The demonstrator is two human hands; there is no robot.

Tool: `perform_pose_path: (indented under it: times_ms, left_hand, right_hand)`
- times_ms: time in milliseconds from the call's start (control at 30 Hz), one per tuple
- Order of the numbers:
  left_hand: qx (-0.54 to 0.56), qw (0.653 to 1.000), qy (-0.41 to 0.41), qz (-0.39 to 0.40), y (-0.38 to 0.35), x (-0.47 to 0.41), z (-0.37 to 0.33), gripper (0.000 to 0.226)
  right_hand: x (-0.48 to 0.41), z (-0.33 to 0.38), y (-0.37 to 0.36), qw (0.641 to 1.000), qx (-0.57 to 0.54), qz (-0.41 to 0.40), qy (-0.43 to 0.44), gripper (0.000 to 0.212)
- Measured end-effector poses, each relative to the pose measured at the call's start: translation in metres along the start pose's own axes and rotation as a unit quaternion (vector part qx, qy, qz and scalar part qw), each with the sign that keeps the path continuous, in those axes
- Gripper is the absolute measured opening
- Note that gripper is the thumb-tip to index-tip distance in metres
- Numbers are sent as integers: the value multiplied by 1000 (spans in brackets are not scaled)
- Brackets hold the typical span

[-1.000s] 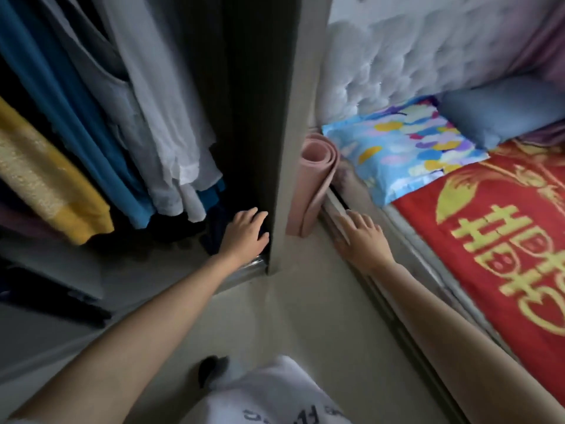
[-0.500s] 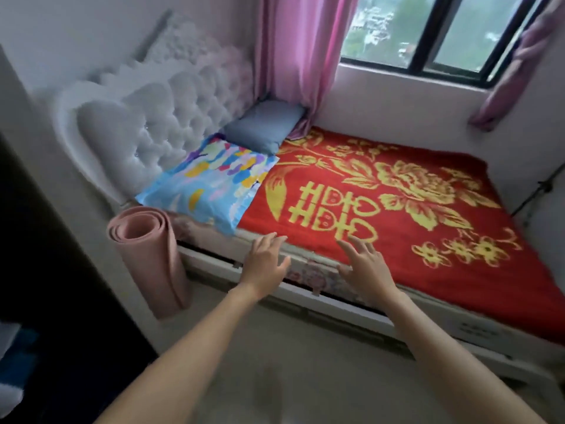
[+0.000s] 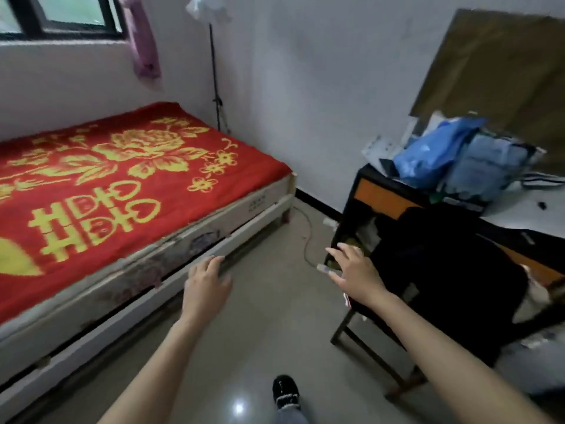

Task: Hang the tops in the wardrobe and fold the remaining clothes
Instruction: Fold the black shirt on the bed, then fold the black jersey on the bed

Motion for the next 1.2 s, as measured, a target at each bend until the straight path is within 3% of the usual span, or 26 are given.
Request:
perform_pose_path:
  times_ms: [100,267,400,767,1200]
  left_hand:
    - [1,991,-112,70,-51,25,-70,49]
    - [-3,974,-194,118,-107,62,-154,48]
    - [0,963,-236,131,-137,84,-207,48]
    - [4,968,-195,159,-235,137,-310,52]
    - [-12,986,-150,77,-228,67,-320,50]
  right_hand:
    - [92,-63,4,994,-19,-18,-107,54]
    - [206,-138,11,973,-34,-41,-224,53]
    - [257,-182,16,961,-47,-63,-265,53]
    - [303,-278,24,972,-67,-79,-209,52]
    - [213,-290,45,986,-72,-98,-113,51]
Point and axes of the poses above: each hand's wrist, its own x-axis away from the middle knuckle, its own y-axis out of the back of the hand, z = x × y, the point moved 7 cm from there along -x, towards the middle knuckle, and after that the axes turned 7 degrees about z, right-handed, at the moved point
